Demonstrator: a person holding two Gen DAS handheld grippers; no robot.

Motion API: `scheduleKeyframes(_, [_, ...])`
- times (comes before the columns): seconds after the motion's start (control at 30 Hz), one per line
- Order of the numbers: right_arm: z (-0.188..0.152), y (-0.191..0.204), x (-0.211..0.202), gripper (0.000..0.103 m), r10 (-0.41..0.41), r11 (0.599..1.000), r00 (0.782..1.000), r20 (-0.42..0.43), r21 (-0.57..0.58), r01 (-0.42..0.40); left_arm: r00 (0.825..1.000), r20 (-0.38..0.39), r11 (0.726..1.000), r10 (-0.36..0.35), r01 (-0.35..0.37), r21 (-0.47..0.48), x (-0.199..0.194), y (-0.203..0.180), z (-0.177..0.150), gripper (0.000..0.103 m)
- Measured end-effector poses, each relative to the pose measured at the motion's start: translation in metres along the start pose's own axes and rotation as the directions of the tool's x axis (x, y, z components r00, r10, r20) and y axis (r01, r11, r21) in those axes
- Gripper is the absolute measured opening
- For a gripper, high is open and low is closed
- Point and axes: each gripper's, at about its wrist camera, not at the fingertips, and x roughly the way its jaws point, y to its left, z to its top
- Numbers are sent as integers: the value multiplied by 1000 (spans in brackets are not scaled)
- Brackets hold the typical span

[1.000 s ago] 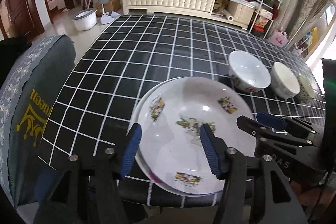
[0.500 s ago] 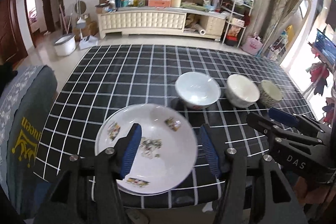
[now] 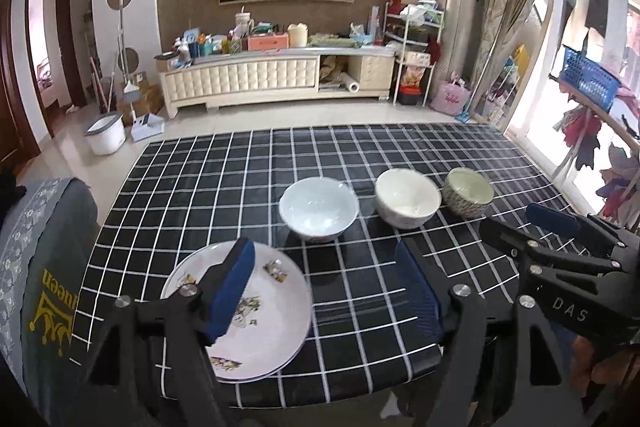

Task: Organize plates and bowls
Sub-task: 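Open both grippers and lift away from the plate stack, then move both grippers to the plain white bowl and grasp its rim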

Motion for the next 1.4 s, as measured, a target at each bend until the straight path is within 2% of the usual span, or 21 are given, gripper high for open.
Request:
scheduleKeyframes(0.13, [-2, -7, -10, 92, -8, 1000, 1000, 18, -4, 9, 999, 48, 1000, -14, 13, 8, -12, -10, 4, 82])
scheduleKeyframes(0.4, [-3, -23, -22, 100, -40, 999, 999, 36, 7, 40, 998, 50, 999, -36, 35, 28, -15, -30, 6, 89])
scheduleKeyframes(0.47, [-3, -26, -22, 101, -41, 999, 999, 34, 11, 41, 998, 49, 999, -39, 37, 37, -16, -32, 6, 95])
scheduleKeyframes(0.5, [-2, -28, -22, 101, -42, 999, 999, 32, 12, 42, 998, 48, 998, -38, 35, 44, -16, -34, 7, 103])
scheduleKeyframes(1.07, [23, -38, 3, 102, -40, 999, 999, -1, 10, 40, 996, 34, 994, -83, 81, 69, 2, -47, 32, 103])
scheduleKeyframes(1.23, [35, -36, 22, 102, -32, 999, 999, -24, 10, 32, 996, 33, 993, -85, 82, 85, 15, -44, 42, 103])
scheduleKeyframes(1.4, [45, -29, 46, 102, -15, 1000, 999, -48, 4, 16, 998, -2, 995, -61, 61, 76, 36, -34, 53, 103])
